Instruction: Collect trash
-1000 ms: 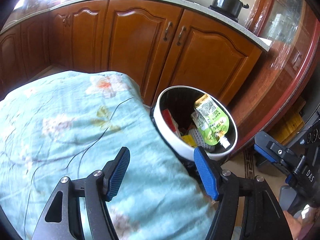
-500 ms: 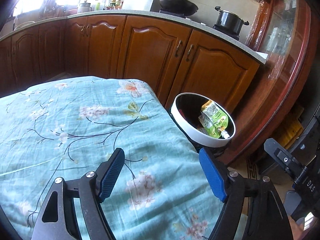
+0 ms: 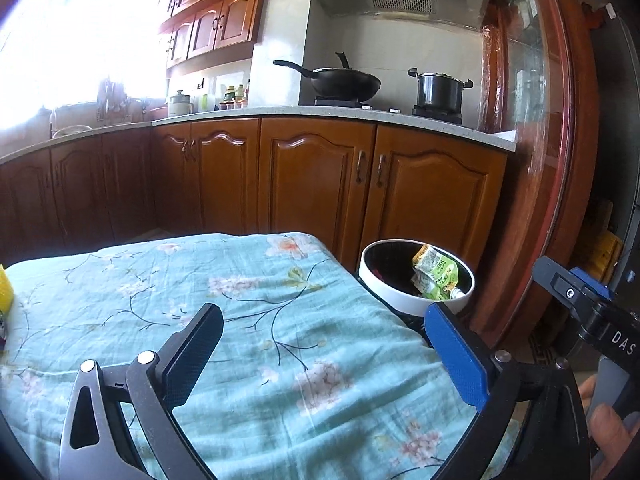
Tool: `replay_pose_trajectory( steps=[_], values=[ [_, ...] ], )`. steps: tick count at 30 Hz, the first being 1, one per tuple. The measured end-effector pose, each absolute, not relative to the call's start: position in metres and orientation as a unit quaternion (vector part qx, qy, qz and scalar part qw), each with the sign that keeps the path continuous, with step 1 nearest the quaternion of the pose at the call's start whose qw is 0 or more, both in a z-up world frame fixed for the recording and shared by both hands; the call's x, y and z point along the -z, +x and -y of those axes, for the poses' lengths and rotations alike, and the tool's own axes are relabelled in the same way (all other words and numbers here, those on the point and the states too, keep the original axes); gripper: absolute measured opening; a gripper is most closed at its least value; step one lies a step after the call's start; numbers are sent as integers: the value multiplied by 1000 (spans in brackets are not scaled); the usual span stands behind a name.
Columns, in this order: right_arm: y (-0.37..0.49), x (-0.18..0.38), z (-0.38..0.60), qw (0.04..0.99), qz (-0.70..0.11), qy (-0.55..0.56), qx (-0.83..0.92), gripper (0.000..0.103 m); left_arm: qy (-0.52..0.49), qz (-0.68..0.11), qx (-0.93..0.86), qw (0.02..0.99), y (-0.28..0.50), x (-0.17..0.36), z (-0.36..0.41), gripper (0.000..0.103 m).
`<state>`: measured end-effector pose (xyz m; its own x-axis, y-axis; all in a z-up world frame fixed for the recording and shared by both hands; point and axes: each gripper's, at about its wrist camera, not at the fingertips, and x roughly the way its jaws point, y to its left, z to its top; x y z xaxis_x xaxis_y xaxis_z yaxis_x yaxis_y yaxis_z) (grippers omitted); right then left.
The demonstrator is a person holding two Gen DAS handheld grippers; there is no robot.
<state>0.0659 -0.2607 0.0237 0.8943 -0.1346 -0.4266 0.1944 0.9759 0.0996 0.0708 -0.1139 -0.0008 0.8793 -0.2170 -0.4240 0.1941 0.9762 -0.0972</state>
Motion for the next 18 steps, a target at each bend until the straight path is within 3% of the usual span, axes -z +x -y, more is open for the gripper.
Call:
replay_pose_trajectory(
  steps=[18],
  values=[
    [60, -13, 253, 971, -216, 52, 87, 103, -12, -213, 84, 973, 74, 9, 103, 102]
  ],
)
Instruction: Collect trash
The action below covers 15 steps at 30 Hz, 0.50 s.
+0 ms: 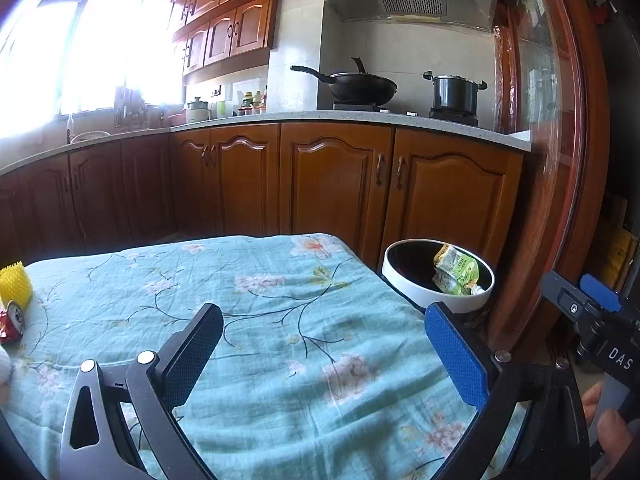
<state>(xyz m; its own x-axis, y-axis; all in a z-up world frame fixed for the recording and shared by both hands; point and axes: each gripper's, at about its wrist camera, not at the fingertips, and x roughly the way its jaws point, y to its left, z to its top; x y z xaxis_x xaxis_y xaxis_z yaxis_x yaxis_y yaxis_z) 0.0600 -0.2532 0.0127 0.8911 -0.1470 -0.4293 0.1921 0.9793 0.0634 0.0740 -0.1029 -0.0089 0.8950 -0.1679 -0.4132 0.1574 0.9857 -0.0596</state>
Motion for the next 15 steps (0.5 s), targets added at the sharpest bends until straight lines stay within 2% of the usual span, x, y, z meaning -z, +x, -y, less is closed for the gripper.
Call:
replay_pose_trajectory(
  steps=[15],
  values=[
    [55, -14, 257, 973, -207, 54, 89, 103, -8, -207, 88, 974, 73, 11, 97, 102]
  ],
)
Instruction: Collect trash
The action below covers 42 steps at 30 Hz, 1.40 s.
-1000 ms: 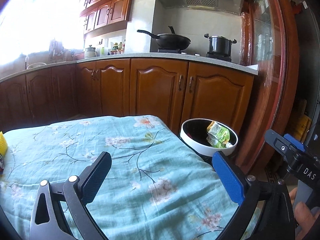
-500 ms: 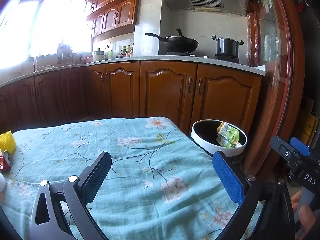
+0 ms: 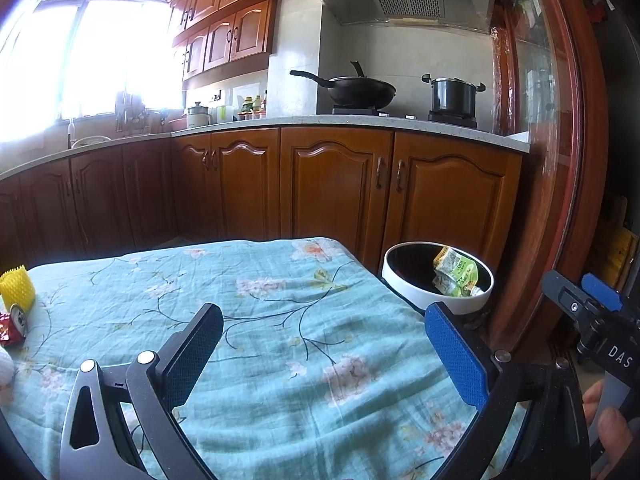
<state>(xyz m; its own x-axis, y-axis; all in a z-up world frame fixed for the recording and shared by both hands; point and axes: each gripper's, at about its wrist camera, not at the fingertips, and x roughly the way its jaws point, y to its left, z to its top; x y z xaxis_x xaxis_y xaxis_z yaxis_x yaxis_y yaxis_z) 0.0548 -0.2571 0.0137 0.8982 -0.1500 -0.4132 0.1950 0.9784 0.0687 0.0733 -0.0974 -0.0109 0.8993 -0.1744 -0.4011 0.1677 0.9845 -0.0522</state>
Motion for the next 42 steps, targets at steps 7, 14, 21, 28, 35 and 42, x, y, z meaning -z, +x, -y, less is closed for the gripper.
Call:
replay_pose_trajectory(
  steps=[7, 14, 21, 28, 35, 42],
  values=[
    [54, -14, 256, 973, -206, 58, 84, 103, -7, -203, 89, 975, 74, 11, 94, 102],
    [56, -12, 255, 973, -208, 59, 81, 103, -6, -205, 91, 975, 77, 13, 91, 102],
    [55, -12, 255, 973, -207, 61, 78, 103, -3, -201, 92, 975, 77, 14, 91, 102],
    [54, -14, 255, 974, -204, 63, 74, 103, -6, -199, 94, 975, 78, 15, 89, 102],
    [54, -15, 254, 974, -204, 63, 73, 103, -5, -198, 98, 975, 78, 14, 87, 102],
    [55, -15, 254, 974, -203, 65, 71, 103, -3, -197, 99, 975, 80, 14, 86, 102]
  ],
)
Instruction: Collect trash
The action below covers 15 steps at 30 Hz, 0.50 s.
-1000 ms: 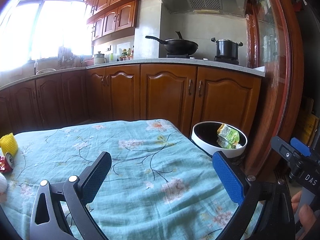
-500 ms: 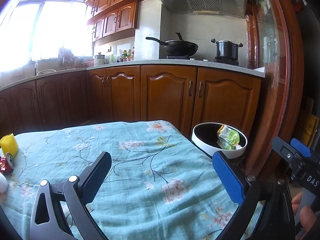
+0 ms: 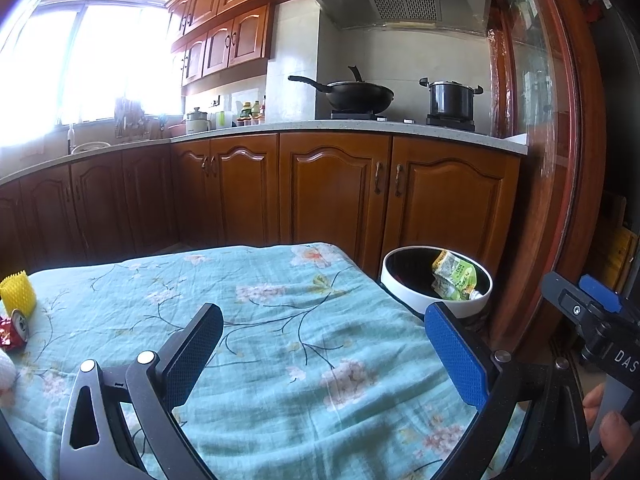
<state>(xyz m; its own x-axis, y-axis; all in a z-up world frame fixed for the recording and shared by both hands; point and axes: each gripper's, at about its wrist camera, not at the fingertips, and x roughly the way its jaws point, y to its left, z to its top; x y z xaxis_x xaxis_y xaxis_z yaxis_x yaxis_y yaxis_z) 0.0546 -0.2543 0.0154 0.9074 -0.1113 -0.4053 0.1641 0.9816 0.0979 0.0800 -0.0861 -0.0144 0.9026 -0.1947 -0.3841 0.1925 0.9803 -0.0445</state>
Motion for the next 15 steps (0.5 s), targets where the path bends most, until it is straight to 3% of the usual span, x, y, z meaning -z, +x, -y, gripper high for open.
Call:
replay_pose_trajectory(
  steps=[15],
  values=[
    [60, -15, 256, 974, -208, 68, 63, 103, -3, -199, 101, 975, 84, 15, 85, 102]
  ],
)
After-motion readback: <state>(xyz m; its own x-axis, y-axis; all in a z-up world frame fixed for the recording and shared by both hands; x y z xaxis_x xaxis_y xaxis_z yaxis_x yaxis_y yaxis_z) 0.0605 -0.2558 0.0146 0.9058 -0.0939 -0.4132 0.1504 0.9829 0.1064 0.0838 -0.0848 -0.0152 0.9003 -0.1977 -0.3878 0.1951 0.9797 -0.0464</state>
